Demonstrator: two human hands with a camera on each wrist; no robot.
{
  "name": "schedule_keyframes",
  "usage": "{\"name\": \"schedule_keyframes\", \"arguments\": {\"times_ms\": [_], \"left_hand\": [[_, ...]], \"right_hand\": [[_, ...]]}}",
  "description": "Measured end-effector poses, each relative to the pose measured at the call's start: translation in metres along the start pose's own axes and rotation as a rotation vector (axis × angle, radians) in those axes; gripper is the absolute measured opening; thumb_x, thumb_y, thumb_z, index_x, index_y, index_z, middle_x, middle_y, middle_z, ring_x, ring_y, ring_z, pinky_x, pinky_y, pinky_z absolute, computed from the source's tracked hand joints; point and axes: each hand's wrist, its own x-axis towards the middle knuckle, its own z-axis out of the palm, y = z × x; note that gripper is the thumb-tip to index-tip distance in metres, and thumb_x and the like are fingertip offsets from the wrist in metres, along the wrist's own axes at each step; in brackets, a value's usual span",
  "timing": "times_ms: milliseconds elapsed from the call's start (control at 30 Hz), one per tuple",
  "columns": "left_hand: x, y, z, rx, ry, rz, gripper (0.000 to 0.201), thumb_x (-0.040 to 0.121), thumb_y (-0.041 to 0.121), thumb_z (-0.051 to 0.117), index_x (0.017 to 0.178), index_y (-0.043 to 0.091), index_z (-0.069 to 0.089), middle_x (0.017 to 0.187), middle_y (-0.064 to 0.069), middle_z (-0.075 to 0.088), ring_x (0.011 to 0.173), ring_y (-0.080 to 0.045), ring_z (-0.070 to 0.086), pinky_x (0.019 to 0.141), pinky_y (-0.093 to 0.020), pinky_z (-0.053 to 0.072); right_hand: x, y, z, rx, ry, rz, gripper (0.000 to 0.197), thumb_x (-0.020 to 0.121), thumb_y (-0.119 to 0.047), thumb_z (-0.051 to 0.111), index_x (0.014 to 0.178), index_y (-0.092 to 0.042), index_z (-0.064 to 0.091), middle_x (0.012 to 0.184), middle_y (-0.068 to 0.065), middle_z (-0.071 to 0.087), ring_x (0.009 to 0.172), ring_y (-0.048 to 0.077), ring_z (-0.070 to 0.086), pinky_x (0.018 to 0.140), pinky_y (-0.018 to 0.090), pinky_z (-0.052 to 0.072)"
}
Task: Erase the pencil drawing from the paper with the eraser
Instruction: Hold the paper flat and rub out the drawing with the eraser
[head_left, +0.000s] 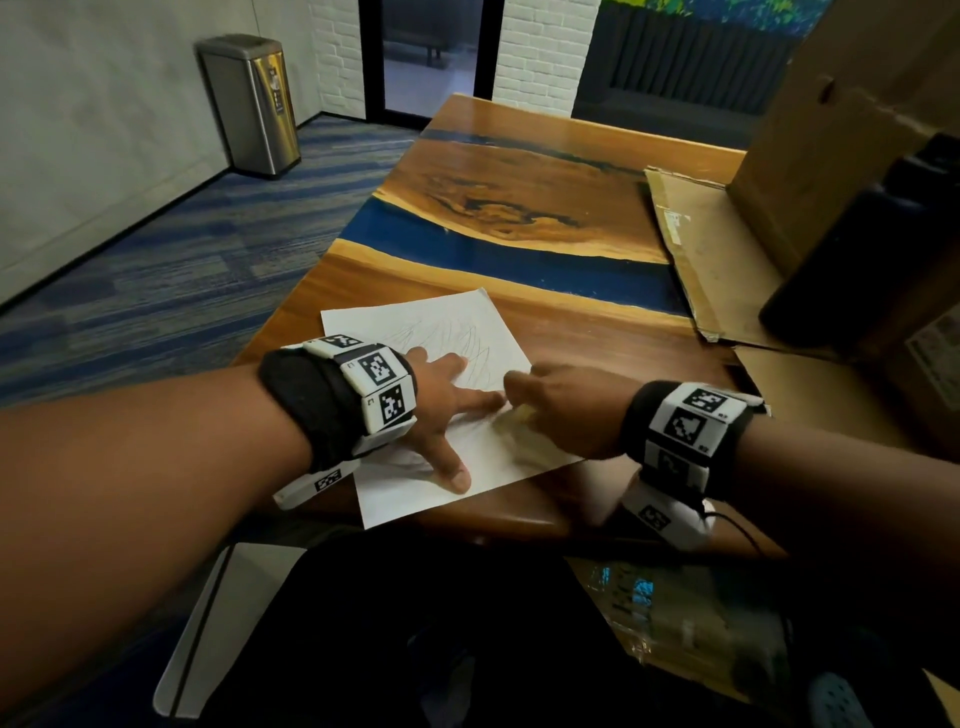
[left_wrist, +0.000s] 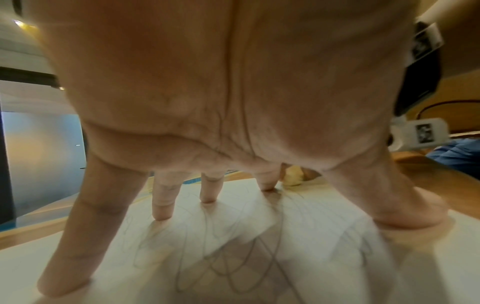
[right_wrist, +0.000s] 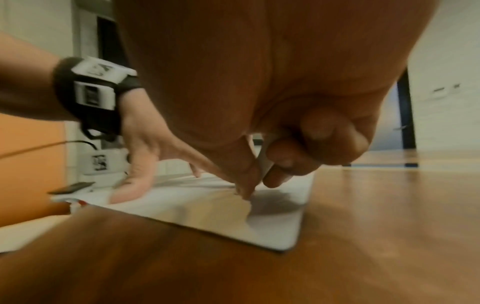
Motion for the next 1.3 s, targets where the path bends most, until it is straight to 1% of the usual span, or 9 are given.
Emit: {"name": "schedule_keyframes", "arguments": {"times_ms": [200,367,500,633,767,900,1067,1233,1300], "left_hand": [[-0.002,-0.002,-0.002,-0.029,-0.009,0.003,0.108,0.055,0.095,0.056,0.140,0.066,-0.004,0.164,-0.004,0.007,0.139,-0.043,0.025,0.103,-0.063,0.037],[-0.004,0.002,-0.003,-0.006,-0.011,-0.017,0.112,0.056,0.096,0.053,0.141,0.065,-0.012,0.163,-0.006,0.007,0.139,-0.044,0.028,0.105,-0.062,0.037],[-0.005,0.001,-0.004,-0.018,-0.021,-0.007,0.107,0.056,0.095,0.055,0.140,0.067,-0.005,0.164,-0.005,0.008,0.139,-0.044,0.027,0.103,-0.063,0.037],[-0.004,0.002,-0.004,-0.012,-0.024,-0.024,0.114,0.058,0.094,0.055,0.145,0.063,-0.011,0.165,-0.005,0.003,0.142,-0.042,0.026,0.108,-0.061,0.035],[-0.004,0.003,-0.007,-0.096,-0.033,-0.022,0.115,0.055,0.092,0.061,0.148,0.061,0.000,0.163,-0.004,0.012,0.141,-0.039,0.031,0.108,-0.059,0.037],[-0.001,0.009,-0.006,-0.158,0.045,-0.028,0.100,0.063,0.086,0.064,0.146,0.053,0.019,0.149,-0.006,0.032,0.125,-0.035,0.049,0.096,-0.050,0.047],[0.000,0.009,-0.007,-0.114,0.029,-0.017,0.103,0.064,0.082,0.069,0.148,0.053,0.017,0.144,-0.009,0.032,0.117,-0.036,0.053,0.087,-0.042,0.049],[0.000,0.012,-0.010,-0.065,-0.002,-0.029,0.104,0.068,0.083,0.064,0.150,0.059,0.005,0.148,-0.012,0.026,0.121,-0.037,0.049,0.077,-0.036,0.042],[0.001,0.011,-0.010,-0.070,0.000,-0.021,0.102,0.067,0.083,0.065,0.148,0.060,0.009,0.145,-0.011,0.029,0.113,-0.036,0.051,0.075,-0.036,0.043]], "right_hand": [[-0.012,-0.021,0.006,0.033,-0.102,-0.160,0.044,0.099,-0.029,0.054,0.140,-0.028,0.037,0.127,-0.004,0.044,0.096,0.012,0.047,0.083,0.028,0.047],[-0.005,0.001,0.002,-0.053,0.024,0.008,0.036,0.100,-0.026,0.051,0.135,-0.025,0.042,0.118,0.003,0.054,0.091,0.019,0.056,0.074,0.032,0.051],[-0.015,-0.020,0.010,0.010,-0.066,-0.154,0.041,0.098,-0.027,0.055,0.136,-0.026,0.040,0.115,-0.007,0.041,0.091,0.014,0.049,0.078,0.030,0.049],[-0.002,0.016,0.004,-0.049,0.007,0.067,0.028,0.101,-0.028,0.048,0.128,-0.023,0.044,0.112,0.003,0.053,0.083,0.017,0.052,0.066,0.031,0.045],[0.001,0.020,0.008,-0.069,0.037,0.070,0.026,0.101,-0.027,0.048,0.126,-0.022,0.046,0.104,-0.002,0.047,0.080,0.015,0.048,0.064,0.026,0.037],[0.000,0.016,0.007,-0.114,0.090,0.043,0.028,0.099,-0.026,0.050,0.127,-0.021,0.048,0.116,0.003,0.052,0.090,0.019,0.049,0.075,0.032,0.047],[-0.013,-0.007,0.011,0.015,-0.011,-0.206,0.036,0.098,-0.028,0.055,0.132,-0.023,0.048,0.128,0.002,0.048,0.103,0.022,0.054,0.086,0.037,0.051],[-0.001,0.012,0.004,-0.005,0.073,-0.005,0.035,0.099,-0.023,0.052,0.134,-0.025,0.047,0.124,0.004,0.050,0.102,0.021,0.055,0.080,0.031,0.050],[-0.003,0.006,0.007,0.010,0.013,-0.070,0.038,0.099,-0.025,0.053,0.136,-0.028,0.043,0.124,0.001,0.048,0.100,0.020,0.054,0.083,0.033,0.052]]}}
